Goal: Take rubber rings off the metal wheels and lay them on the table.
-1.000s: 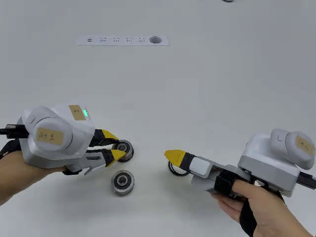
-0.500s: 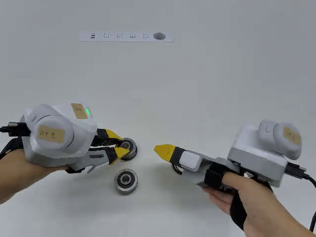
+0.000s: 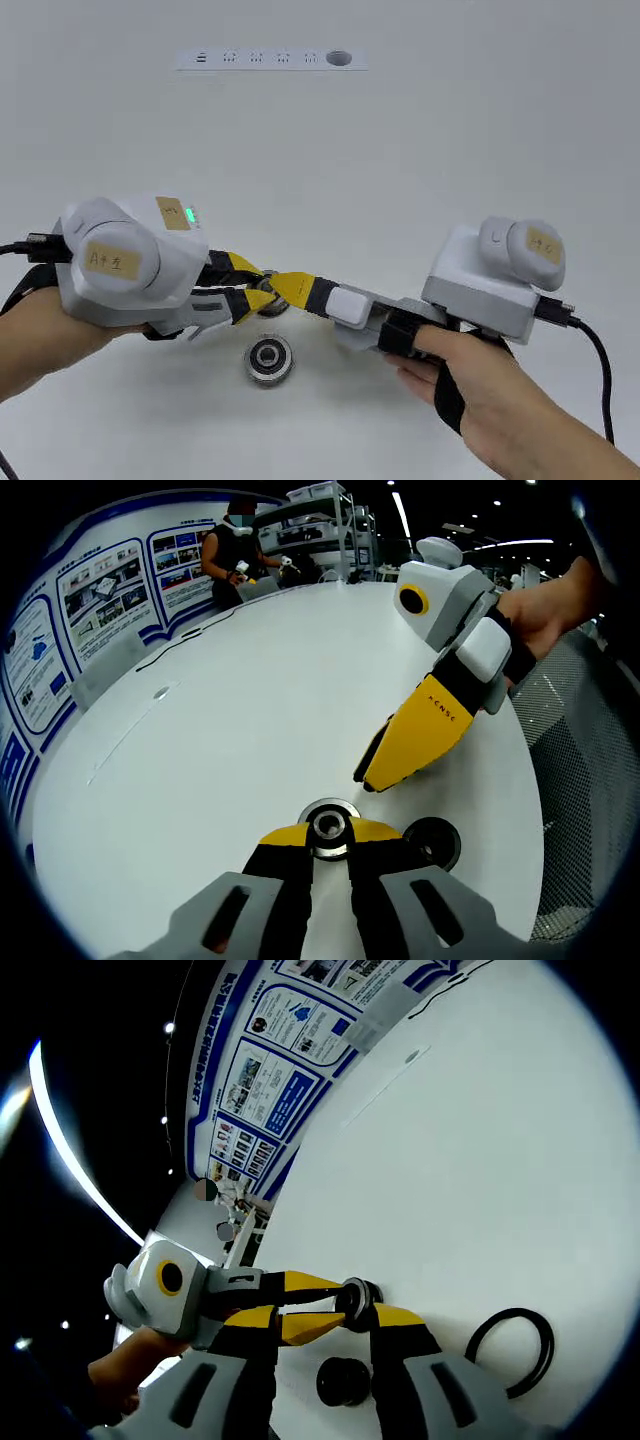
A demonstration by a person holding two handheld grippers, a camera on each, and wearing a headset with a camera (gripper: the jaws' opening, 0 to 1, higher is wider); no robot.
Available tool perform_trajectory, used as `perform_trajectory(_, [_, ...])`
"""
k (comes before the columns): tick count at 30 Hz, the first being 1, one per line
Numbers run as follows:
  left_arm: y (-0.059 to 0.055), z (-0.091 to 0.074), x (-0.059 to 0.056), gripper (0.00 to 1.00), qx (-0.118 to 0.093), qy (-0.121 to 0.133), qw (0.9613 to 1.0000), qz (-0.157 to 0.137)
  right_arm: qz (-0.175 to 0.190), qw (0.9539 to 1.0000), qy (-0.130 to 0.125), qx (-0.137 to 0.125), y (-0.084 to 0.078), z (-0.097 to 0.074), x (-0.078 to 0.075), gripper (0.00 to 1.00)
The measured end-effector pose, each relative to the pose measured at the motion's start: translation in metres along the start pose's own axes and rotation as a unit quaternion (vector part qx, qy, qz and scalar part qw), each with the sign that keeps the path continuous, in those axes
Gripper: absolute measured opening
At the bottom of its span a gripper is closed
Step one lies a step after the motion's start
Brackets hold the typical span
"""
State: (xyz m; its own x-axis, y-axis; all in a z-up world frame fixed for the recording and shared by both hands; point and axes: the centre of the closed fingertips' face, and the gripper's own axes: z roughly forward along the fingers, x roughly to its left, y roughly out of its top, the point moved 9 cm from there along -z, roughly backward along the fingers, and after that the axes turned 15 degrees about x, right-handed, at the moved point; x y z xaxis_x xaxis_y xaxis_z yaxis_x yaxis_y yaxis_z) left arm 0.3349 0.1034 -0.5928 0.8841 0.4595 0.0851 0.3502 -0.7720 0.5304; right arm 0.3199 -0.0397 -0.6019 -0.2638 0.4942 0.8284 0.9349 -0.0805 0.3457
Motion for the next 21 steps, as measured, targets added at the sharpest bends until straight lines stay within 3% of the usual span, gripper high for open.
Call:
perform_trajectory(9, [-0.001,0.000,0.000,0.13,-0.004,-0.001,1.0000,0.000,0.005,0.9999,-0.001,0.011,0.002,0.013,0.001,0.51])
perform_trajectory(15, [-0.001,0.000,0.000,0.13,-0.006,-0.002,1.0000,0.000,0.002,0.9998,-0.010,0.015,0.004,0.016,0.000,0.53])
perform_trajectory(21, [-0.001,0.000,0.000,0.13,-0.006,-0.003,1.0000,0.001,0.010,0.9996,-0.002,0.025,0.003,0.018,0.000,0.53])
